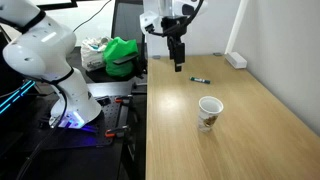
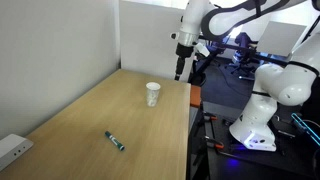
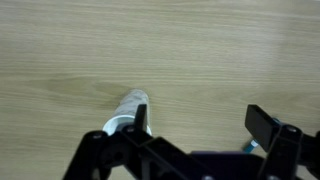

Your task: Move the cup closer to the marker

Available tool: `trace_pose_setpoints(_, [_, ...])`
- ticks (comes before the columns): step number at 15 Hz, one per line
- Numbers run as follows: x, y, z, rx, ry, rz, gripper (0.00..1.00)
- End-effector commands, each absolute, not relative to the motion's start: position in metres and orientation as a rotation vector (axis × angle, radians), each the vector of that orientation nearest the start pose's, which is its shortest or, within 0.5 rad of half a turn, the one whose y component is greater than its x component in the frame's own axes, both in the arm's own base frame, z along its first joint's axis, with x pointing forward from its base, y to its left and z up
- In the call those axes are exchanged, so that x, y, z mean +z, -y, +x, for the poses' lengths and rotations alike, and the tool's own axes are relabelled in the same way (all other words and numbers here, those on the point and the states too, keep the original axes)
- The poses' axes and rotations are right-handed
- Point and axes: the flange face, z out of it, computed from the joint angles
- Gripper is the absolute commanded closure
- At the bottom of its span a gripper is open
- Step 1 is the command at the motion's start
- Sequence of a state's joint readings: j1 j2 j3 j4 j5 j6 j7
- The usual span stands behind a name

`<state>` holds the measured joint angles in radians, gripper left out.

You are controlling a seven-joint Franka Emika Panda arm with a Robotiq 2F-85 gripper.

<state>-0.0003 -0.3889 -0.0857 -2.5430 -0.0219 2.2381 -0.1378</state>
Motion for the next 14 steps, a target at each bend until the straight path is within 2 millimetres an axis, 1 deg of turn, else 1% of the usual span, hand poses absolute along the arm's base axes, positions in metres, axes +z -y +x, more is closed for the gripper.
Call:
trace_pose_setpoints(1, [0.4146,0.0365,0.4178,-0.13,0.109,-3.131,0.0])
trace_pose_setpoints(8, [0.414,0.0364,0.4181,-0.133,0.115,-3.139,0.0])
trace_pose_setpoints(11, [0.4121,0.0356,0.4201,-0.181,0.131,-3.179,0.0])
trace_pose_setpoints(14, [0.4102,0.0365,0.4248,-0.223,0.184,-3.195,0.0])
